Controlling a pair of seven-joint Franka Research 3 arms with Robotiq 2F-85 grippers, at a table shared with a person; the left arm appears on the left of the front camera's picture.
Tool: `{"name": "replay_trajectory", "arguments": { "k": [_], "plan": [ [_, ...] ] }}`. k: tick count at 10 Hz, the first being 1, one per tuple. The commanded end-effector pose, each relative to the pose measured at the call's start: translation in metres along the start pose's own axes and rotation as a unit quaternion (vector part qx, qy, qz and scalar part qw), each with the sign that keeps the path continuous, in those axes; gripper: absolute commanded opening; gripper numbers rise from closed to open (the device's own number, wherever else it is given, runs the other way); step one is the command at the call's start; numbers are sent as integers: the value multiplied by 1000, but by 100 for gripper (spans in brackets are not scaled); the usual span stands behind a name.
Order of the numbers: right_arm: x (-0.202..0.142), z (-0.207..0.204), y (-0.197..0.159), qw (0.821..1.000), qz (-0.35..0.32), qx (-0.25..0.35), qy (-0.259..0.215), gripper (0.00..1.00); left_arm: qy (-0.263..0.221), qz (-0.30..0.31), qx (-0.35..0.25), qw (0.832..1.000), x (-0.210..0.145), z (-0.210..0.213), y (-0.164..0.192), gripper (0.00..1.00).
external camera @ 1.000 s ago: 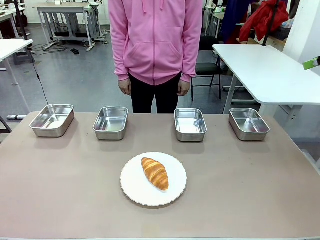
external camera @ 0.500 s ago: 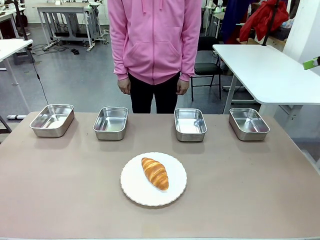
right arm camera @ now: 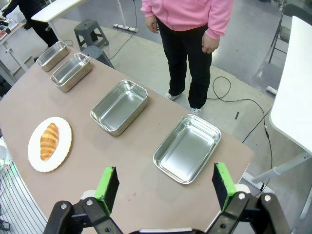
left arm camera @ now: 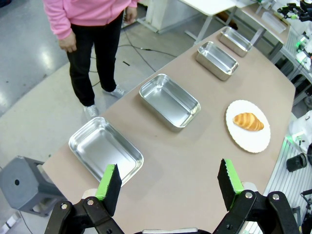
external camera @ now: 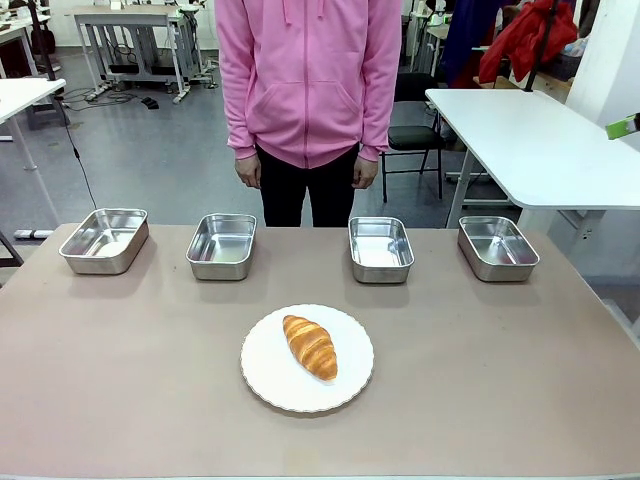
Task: Place the bread in the container.
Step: Place the Butter Roll into the Airtight Container indicated by the human.
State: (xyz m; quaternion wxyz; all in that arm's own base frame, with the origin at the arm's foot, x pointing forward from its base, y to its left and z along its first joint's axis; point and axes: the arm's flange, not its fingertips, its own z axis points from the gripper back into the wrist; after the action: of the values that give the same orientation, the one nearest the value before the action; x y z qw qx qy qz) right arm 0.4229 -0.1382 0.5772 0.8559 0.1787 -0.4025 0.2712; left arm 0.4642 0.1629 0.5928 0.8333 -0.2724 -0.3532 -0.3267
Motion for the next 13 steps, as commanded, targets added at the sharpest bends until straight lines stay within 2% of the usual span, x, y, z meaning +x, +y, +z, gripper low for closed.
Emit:
{"name": "replay_trajectory", "arguments": {
  "k": [1,13],
  "plan": [
    [1,-1,-2,1000,9,5,-11,100,-4,0,-2,1000,1,0,-1,100],
    [1,-1,-2,1000,9,5,-11,100,-4,0,-2,1000,1,0,-1,100]
  ]
}}
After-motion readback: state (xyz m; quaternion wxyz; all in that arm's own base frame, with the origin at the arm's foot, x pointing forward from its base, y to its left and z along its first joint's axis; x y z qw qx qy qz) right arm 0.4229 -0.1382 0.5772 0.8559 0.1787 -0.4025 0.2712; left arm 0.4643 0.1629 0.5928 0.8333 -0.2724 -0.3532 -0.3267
